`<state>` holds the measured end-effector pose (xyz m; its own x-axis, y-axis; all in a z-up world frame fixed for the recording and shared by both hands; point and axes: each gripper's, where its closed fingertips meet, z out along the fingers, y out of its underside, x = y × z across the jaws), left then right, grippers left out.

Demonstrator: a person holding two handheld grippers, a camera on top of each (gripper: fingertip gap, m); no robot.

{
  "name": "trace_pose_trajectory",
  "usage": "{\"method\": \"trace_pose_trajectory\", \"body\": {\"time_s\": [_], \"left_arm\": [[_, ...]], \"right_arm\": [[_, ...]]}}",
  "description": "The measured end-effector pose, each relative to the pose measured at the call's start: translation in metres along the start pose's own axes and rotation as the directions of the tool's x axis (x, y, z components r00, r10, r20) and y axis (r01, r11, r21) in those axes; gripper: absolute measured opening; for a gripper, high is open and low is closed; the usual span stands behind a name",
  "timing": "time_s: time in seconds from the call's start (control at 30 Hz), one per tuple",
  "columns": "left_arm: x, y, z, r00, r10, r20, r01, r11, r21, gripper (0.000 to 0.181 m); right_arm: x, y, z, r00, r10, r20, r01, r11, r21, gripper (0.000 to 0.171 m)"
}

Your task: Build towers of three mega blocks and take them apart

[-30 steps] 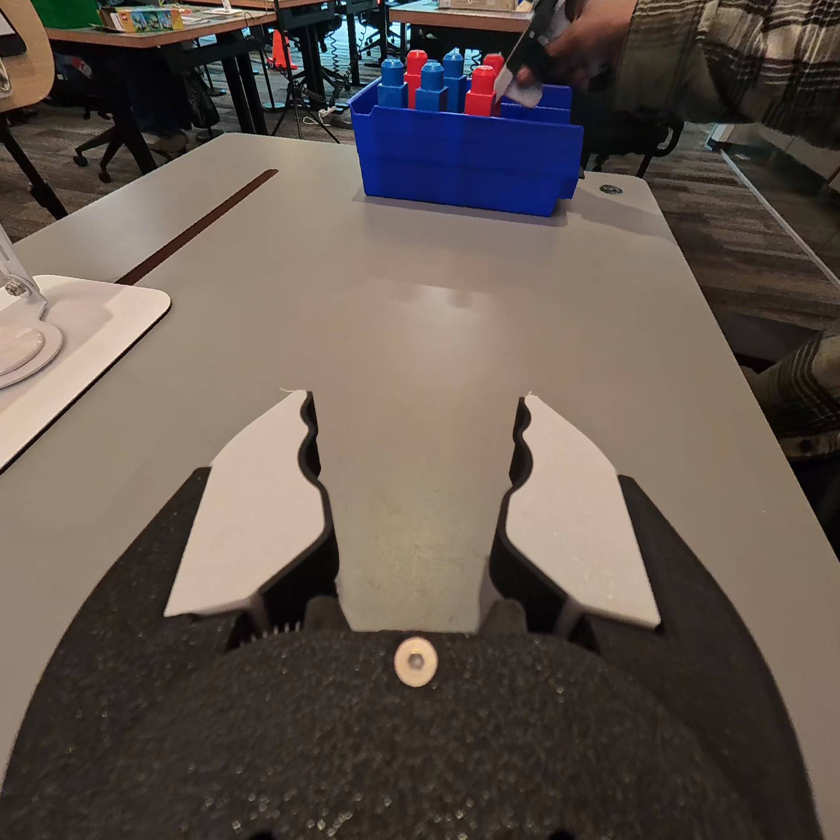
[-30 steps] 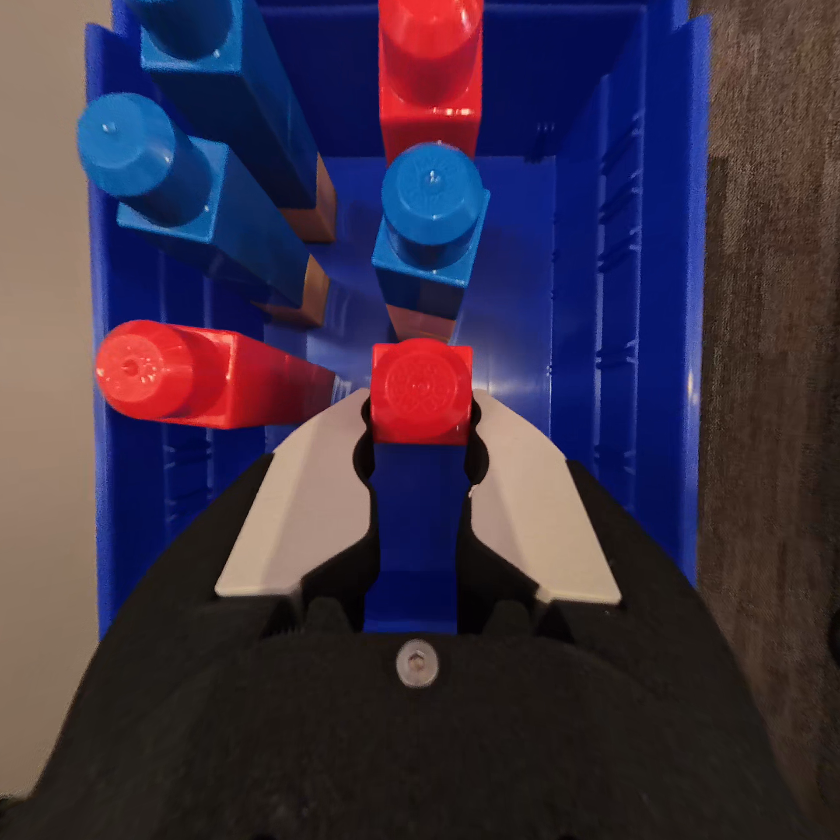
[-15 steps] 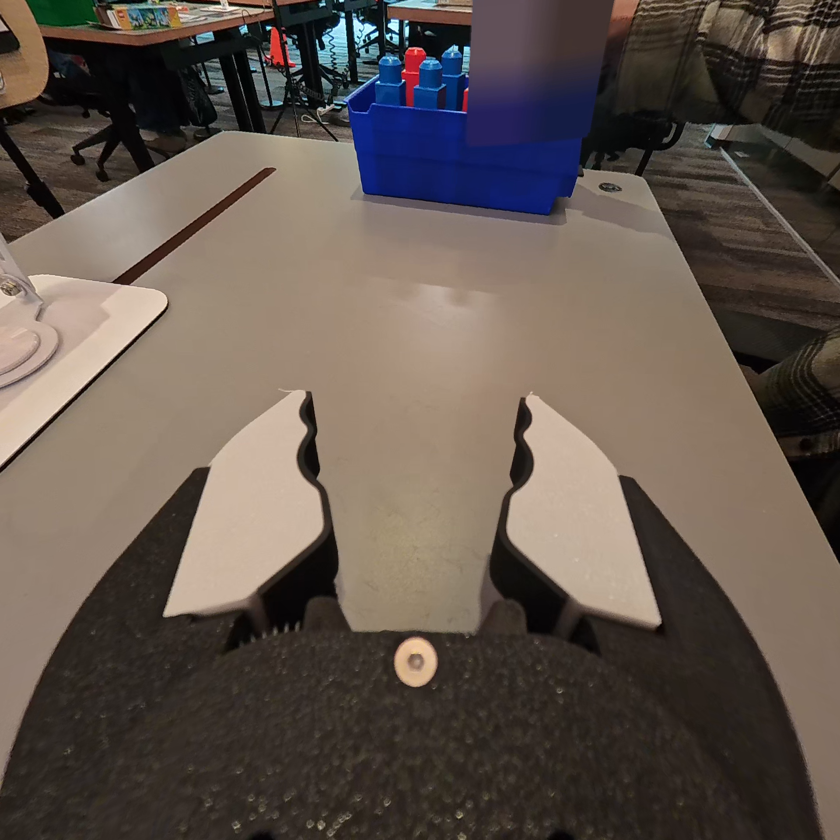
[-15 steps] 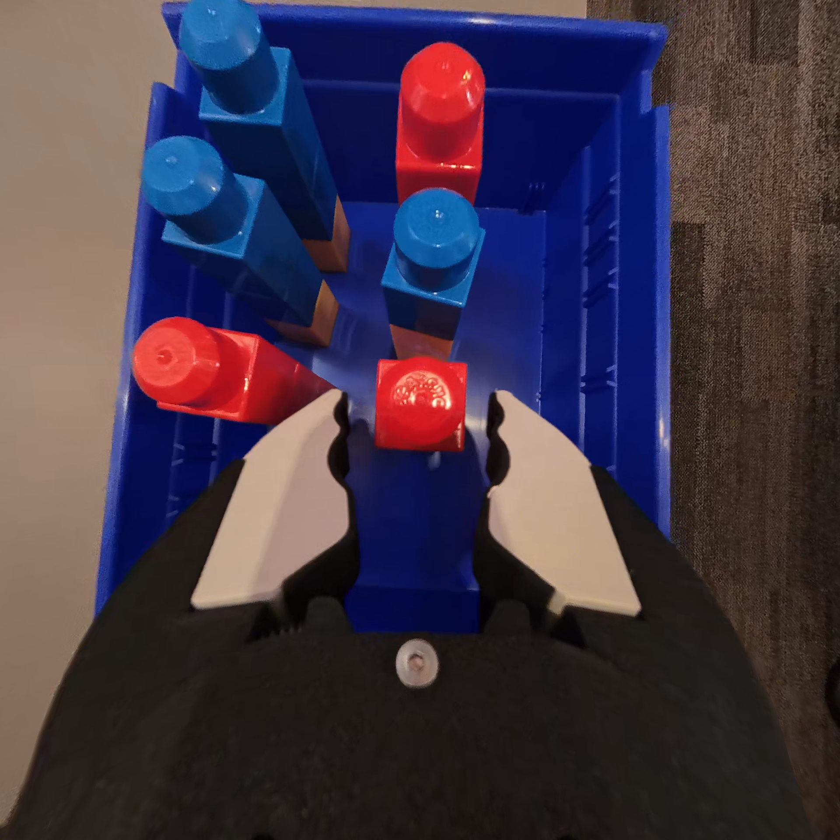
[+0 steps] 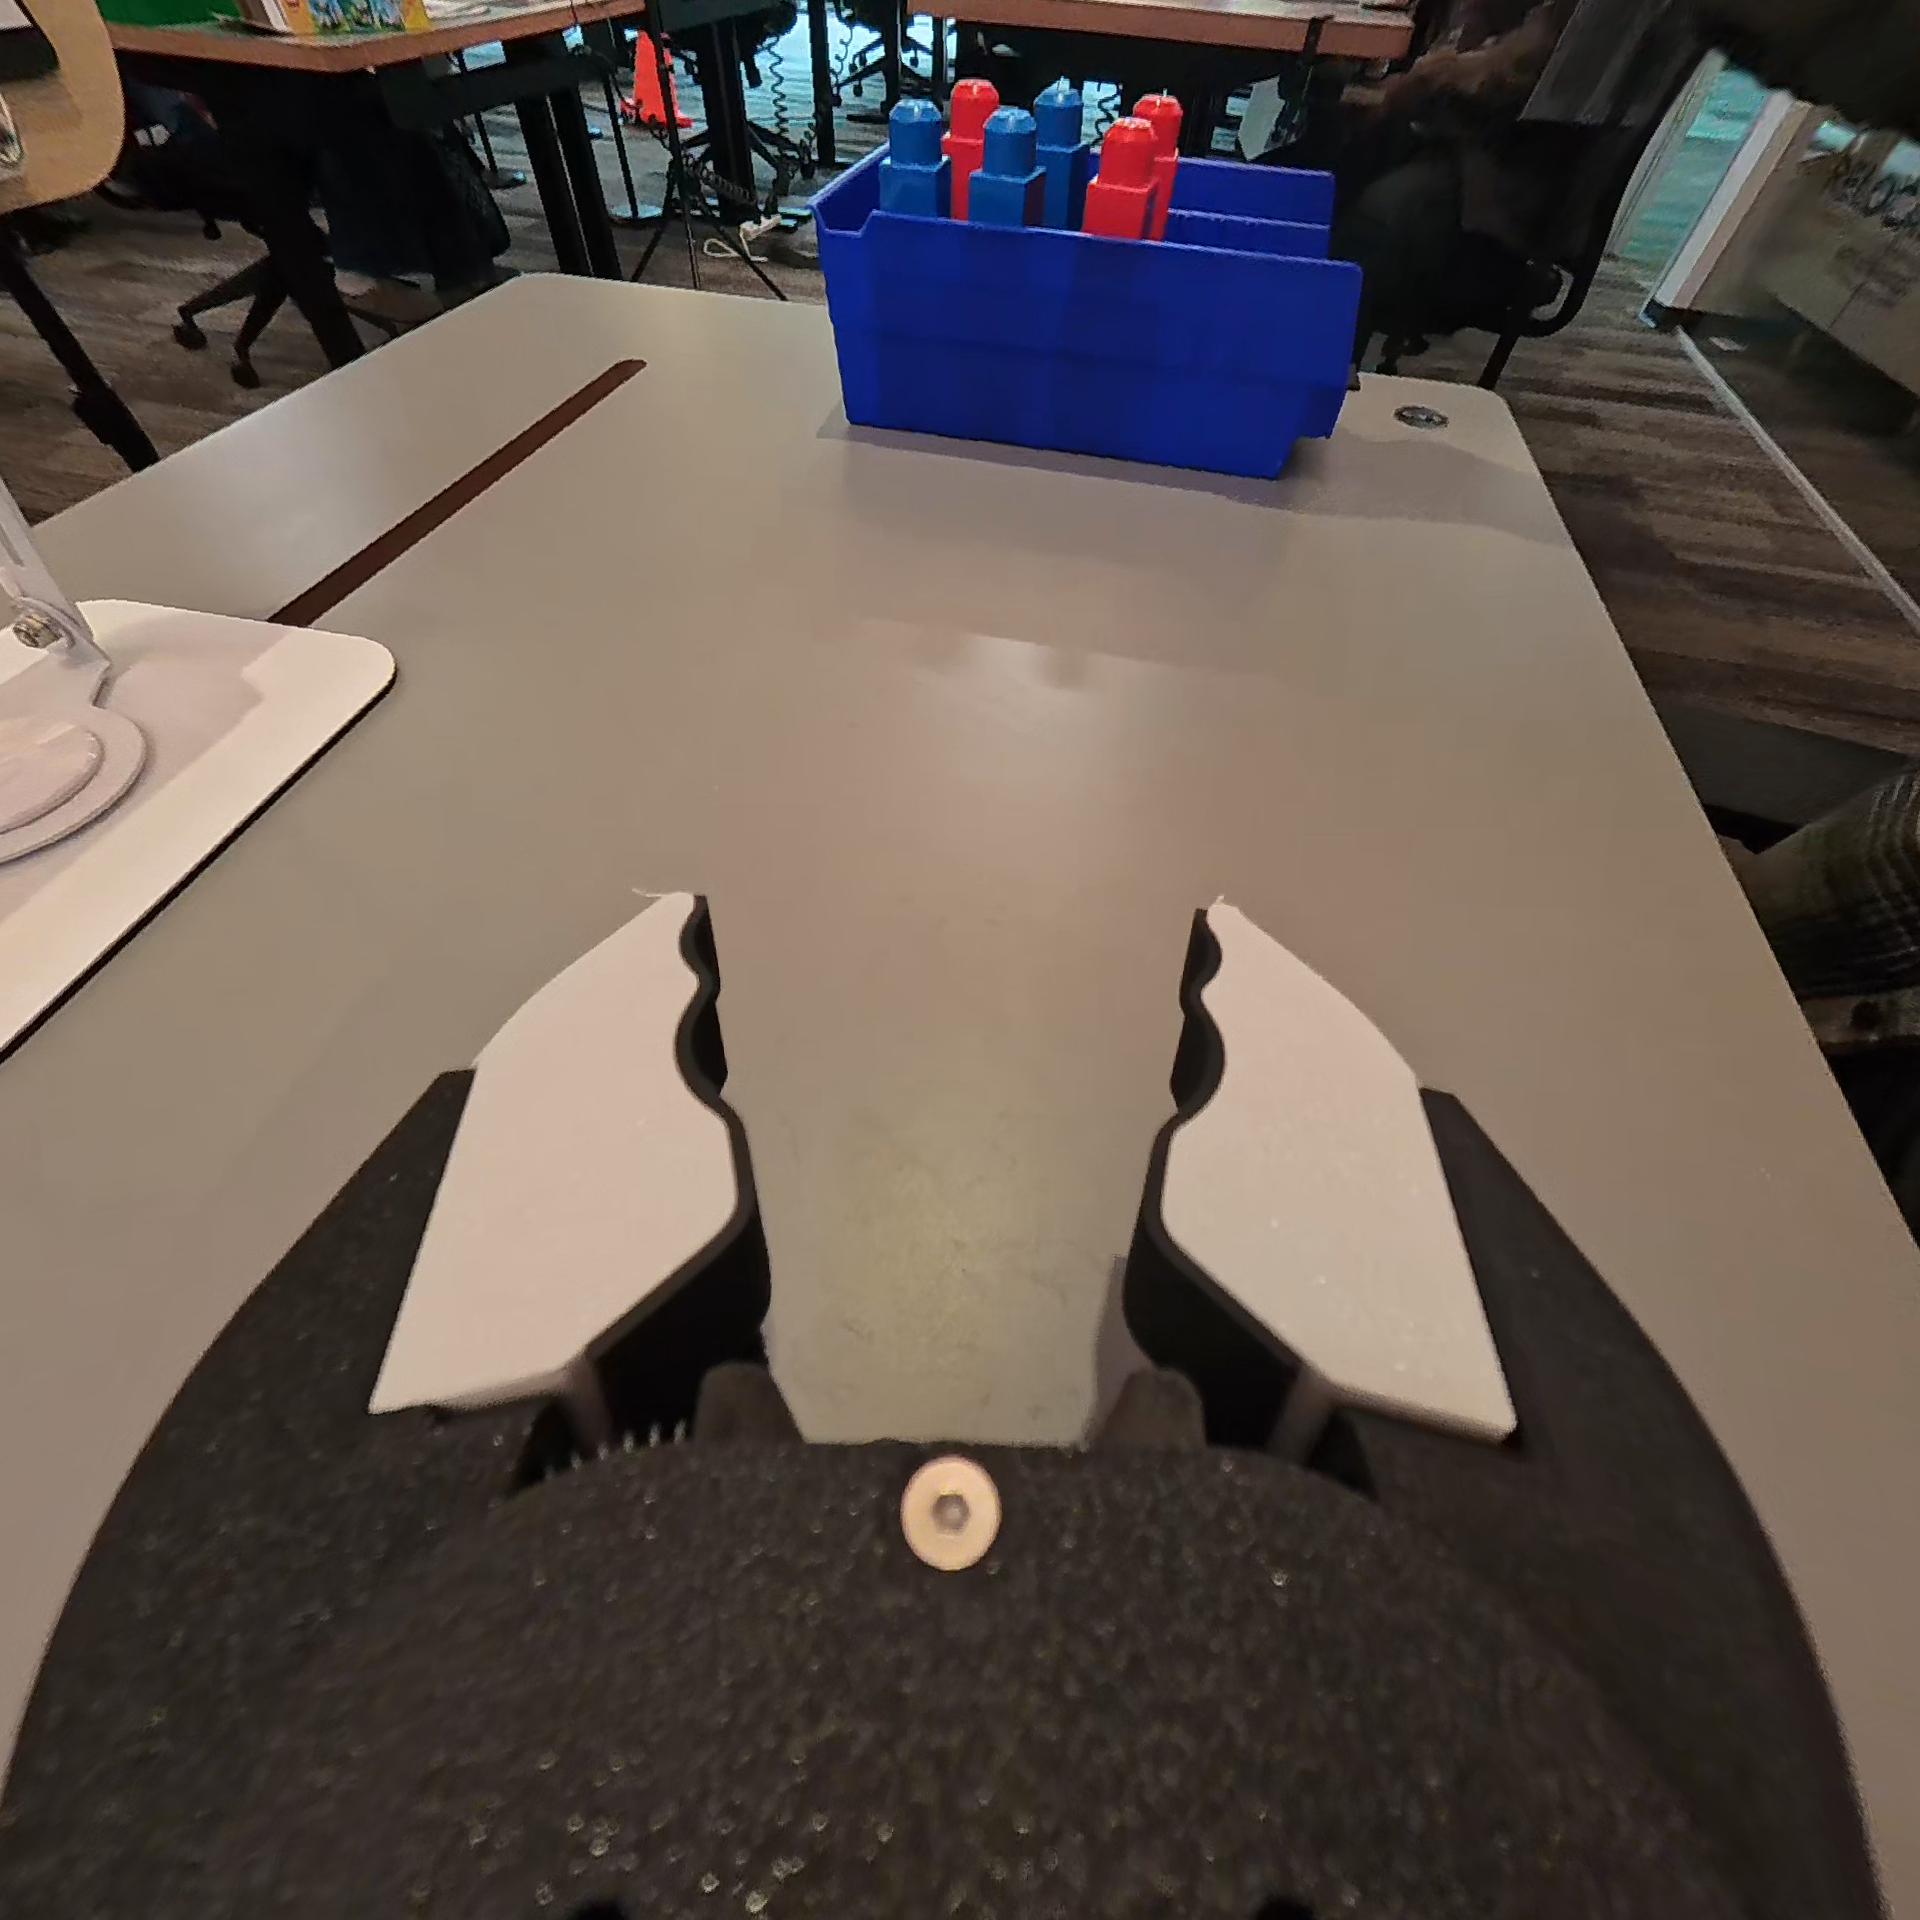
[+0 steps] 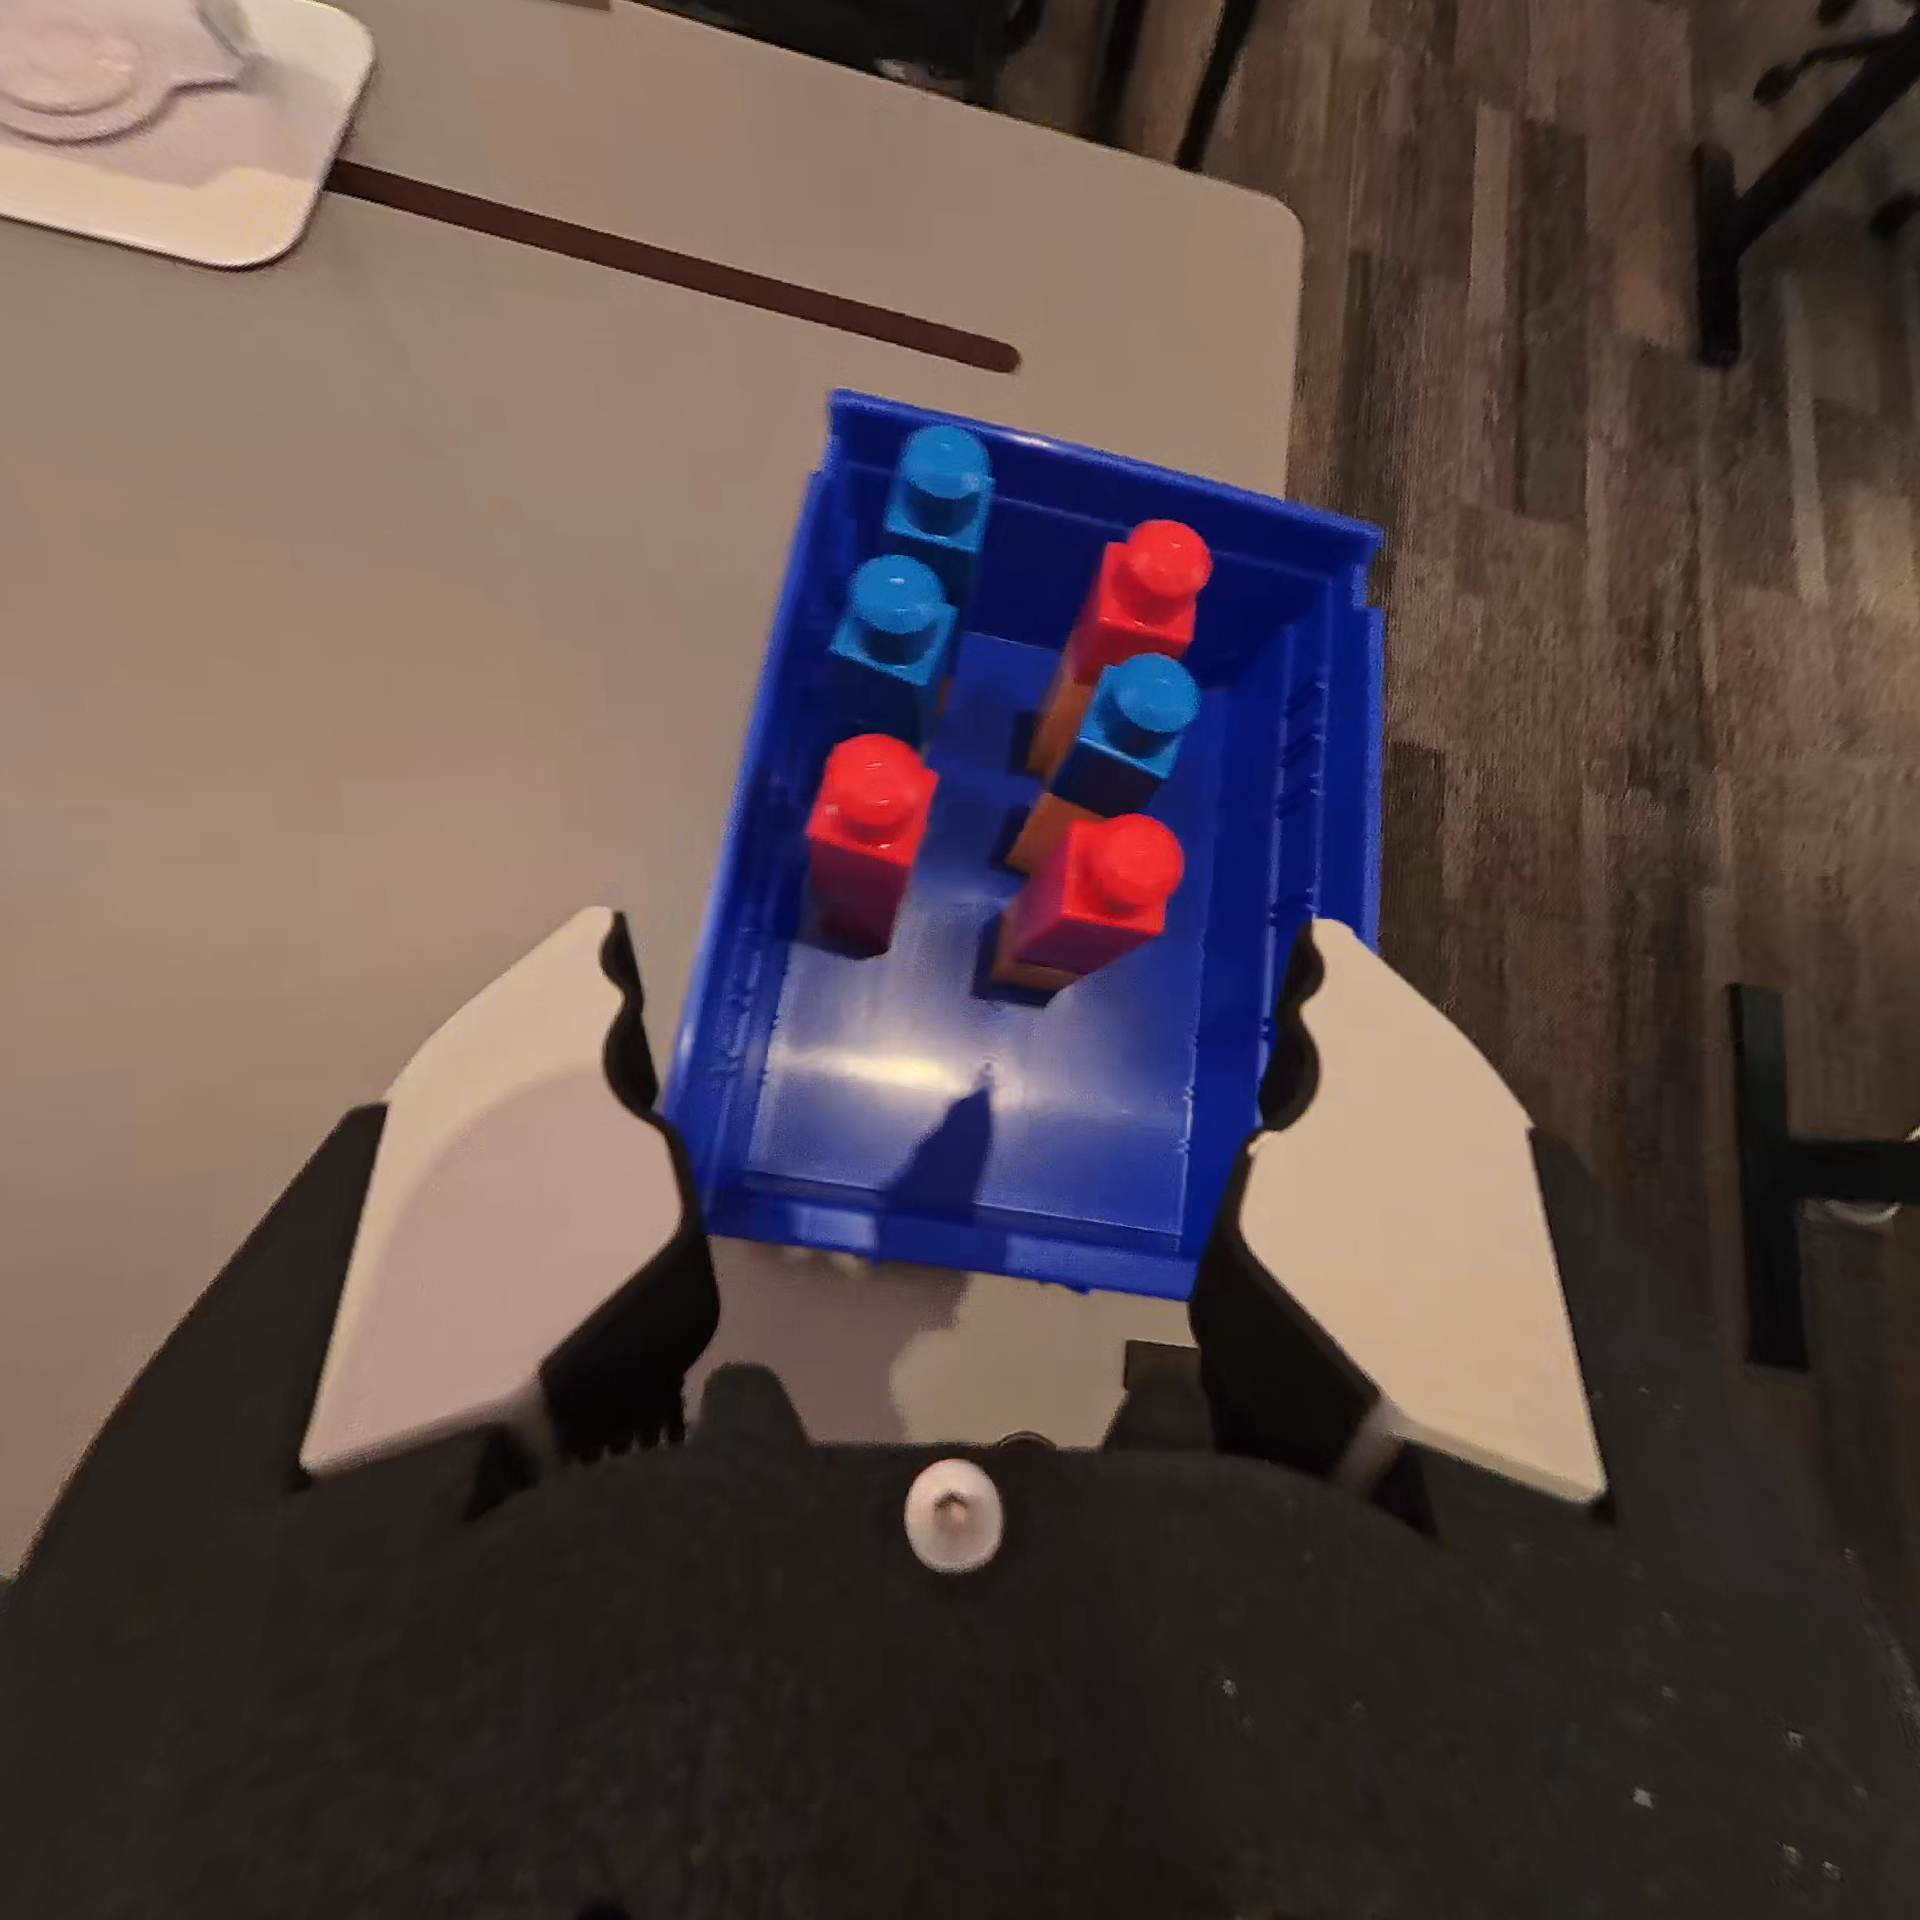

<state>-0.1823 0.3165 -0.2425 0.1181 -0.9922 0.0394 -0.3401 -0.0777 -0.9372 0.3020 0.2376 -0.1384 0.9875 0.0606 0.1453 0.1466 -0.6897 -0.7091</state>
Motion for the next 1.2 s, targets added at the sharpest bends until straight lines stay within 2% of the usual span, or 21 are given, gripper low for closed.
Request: {"method": "trace_pose_trajectory", "body": {"time_s": [0.17,0.33,0.47,0.6,0.73,0.83,0.93,1.03,1.1,1.2], "left_arm": [[-0.004,-0.009,-0.007,0.999,-0.004,0.039,0.003,1.0,0.008,0.084],[-0.002,-0.047,-0.045,0.989,-0.024,0.147,0.013,0.997,0.076,0.08],[0.004,-0.07,-0.102,0.955,-0.062,0.289,0.042,0.996,0.076,0.078],[0.005,-0.071,-0.198,0.881,-0.069,0.468,0.084,0.996,-0.012,0.074],[-0.018,-0.015,-0.311,0.741,-0.123,0.66,0.299,0.941,-0.161,0.075],[-0.032,0.046,-0.364,0.642,-0.244,0.727,0.535,0.821,-0.196,0.075],[-0.039,0.103,-0.379,0.575,-0.32,0.753,0.695,0.676,-0.243,0.074],[-0.044,0.148,-0.377,0.547,-0.322,0.773,0.767,0.562,-0.309,0.08],[-0.046,0.166,-0.37,0.545,-0.332,0.77,0.786,0.522,-0.332,0.08],[-0.053,0.178,-0.362,0.546,-0.327,0.772,0.788,0.512,-0.341,0.08]], "right_arm": [[-0.061,0.011,-0.017,0.994,-0.075,0.079,0.073,0.997,0.031,0.116],[-0.123,0.025,-0.018,0.974,-0.124,0.189,0.113,0.991,0.065,0.114],[-0.161,0.032,-0.011,0.952,-0.163,0.258,0.154,0.987,0.054,0.113],[-0.189,0.031,-0.006,0.93,-0.21,0.302,0.207,0.977,0.043,0.113],[-0.207,0.031,-0.001,0.915,-0.231,0.332,0.233,0.972,0.034,0.113],[-0.218,0.028,0.004,0.905,-0.236,0.354,0.241,0.97,0.029,0.112],[-0.231,0.025,0.007,0.895,-0.247,0.372,0.257,0.966,0.023,0.112],[-0.239,0.022,0.007,0.888,-0.268,0.373,0.281,0.959,0.019,0.112],[-0.24,0.022,0.005,0.887,-0.274,0.372,0.29,0.957,0.016,0.112],[-0.237,0.026,0.004,0.89,-0.271,0.367,0.291,0.957,0.002,0.112]]}}
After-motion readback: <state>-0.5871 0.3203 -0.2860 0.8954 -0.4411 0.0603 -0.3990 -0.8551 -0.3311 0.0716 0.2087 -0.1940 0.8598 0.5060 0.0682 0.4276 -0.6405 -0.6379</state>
